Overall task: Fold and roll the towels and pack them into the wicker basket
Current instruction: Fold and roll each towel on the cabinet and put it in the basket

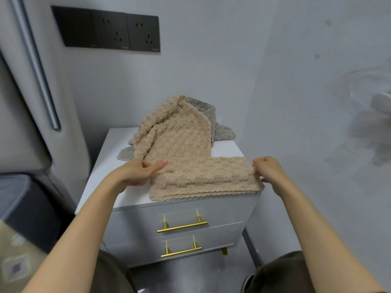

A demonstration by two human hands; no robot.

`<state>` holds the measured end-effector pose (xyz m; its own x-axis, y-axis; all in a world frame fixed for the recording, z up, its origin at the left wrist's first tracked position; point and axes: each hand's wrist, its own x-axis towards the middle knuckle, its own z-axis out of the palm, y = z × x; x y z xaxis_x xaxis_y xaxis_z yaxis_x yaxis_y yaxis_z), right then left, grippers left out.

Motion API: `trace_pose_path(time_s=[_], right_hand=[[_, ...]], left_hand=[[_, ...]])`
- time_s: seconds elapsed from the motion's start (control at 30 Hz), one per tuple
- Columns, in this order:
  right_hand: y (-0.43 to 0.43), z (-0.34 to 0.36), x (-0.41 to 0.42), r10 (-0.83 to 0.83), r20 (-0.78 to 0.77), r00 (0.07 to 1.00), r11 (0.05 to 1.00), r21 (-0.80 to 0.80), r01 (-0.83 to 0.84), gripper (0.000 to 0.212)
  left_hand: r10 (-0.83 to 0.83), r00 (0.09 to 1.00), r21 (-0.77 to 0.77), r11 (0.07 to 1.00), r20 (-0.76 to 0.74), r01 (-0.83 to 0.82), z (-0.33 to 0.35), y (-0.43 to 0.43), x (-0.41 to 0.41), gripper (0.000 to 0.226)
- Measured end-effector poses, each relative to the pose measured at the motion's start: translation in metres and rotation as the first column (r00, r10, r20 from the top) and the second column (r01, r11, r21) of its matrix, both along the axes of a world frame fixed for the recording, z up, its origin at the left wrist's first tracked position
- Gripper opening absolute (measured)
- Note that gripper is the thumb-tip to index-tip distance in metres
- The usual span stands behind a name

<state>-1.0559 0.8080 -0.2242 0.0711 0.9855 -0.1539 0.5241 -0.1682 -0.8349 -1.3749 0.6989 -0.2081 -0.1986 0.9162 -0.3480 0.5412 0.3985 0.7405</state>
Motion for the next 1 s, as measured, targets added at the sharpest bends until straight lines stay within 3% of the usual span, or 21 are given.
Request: trace_pose_path(time_s=[0.13, 0.27, 0.33, 0.4, 0.53, 0.7, 0.8, 0.93, 1.0], right_hand=[[0.008, -0.005, -0.009, 0.037, 0.086, 0.996, 0.998, -0.055, -0.033, 0.034], [0.012, -0.008, -0.011, 0.021, 0.158, 0.987, 0.999, -0.039, -0.015, 0.013], [0.015, -0.008, -0.01, -0.005, 0.136, 0.991, 1.0, 0.002, 0.004, 0.026], [0.016, -0.007, -0.009, -0.016, 0.074, 0.997, 1.0, 0.017, 0.015, 0.037], [0.016, 0.001, -0.008, -0.038, -0.164, 0.986, 0.999, -0.025, 0.035, 0.013], [0.017, 0.007, -0.011, -0.123, -0.354, 0.927, 0.991, -0.09, 0.097, 0.011], [0.022, 0.0, -0.014, -0.145, -0.407, 0.902, 0.989, -0.046, 0.138, 0.007], [0.03, -0.013, -0.019, -0.183, -0.334, 0.925, 0.982, -0.012, 0.19, 0.025], [0.032, -0.02, -0.02, -0.183, -0.224, 0.957, 0.979, 0.046, 0.198, 0.03]], left_hand=[[0.121, 0.993, 0.044, 0.992, 0.013, -0.122, -0.011, 0.016, 0.003, 0.05], [0.163, 0.987, 0.1, 0.982, -0.015, -0.16, -0.015, 0.025, 0.002, 0.046], [0.191, 0.982, 0.12, 0.974, 0.013, -0.191, -0.015, 0.027, 0.001, 0.042], [0.236, 0.969, 0.148, 0.958, 0.078, -0.245, -0.015, 0.028, -0.001, 0.04], [0.3, 0.914, 0.191, 0.914, 0.272, -0.357, -0.014, 0.031, -0.003, 0.037], [0.331, 0.826, 0.223, 0.856, 0.455, -0.466, -0.01, 0.035, 0.002, 0.019], [0.37, 0.836, 0.281, 0.819, 0.405, -0.499, -0.015, 0.041, 0.003, 0.012], [0.334, 0.883, 0.324, 0.838, 0.329, -0.438, -0.024, 0.045, 0.001, 0.011], [0.324, 0.936, 0.395, 0.849, 0.138, -0.352, -0.03, 0.045, -0.004, 0.02]])
